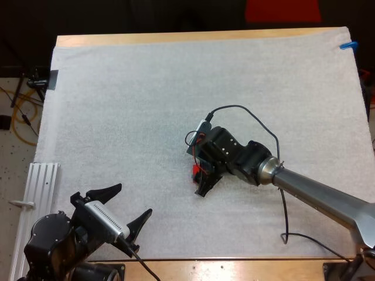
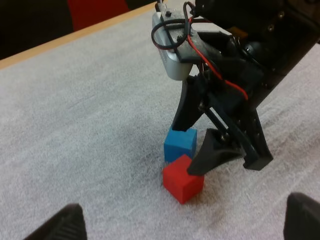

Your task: Stack red cube on blue cube

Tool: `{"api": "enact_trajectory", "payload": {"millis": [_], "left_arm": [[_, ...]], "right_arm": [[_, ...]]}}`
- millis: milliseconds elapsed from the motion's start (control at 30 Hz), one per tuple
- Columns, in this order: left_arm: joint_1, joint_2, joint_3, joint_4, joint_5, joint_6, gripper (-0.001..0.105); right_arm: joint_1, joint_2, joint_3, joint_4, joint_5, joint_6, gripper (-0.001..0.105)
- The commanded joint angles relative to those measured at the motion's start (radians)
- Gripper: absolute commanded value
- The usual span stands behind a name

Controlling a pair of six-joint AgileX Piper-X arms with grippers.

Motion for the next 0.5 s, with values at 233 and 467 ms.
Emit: {"api": "enact_trajectory", "payload": {"millis": [233,467], "left_arm": [[-0.003,0.001,-0.001,-0.008,-0.002,0.0,0.076],[-0.003,0.001,-0.001,-0.008,-0.002,0.0,0.076]], "right_arm": [[-0.001,0.06,-0.009,-0.013,-0.017,-0.071,0.063],[-0.001,0.094,-0.012,-0.062,-0.024,-0.102,0.063]]}}
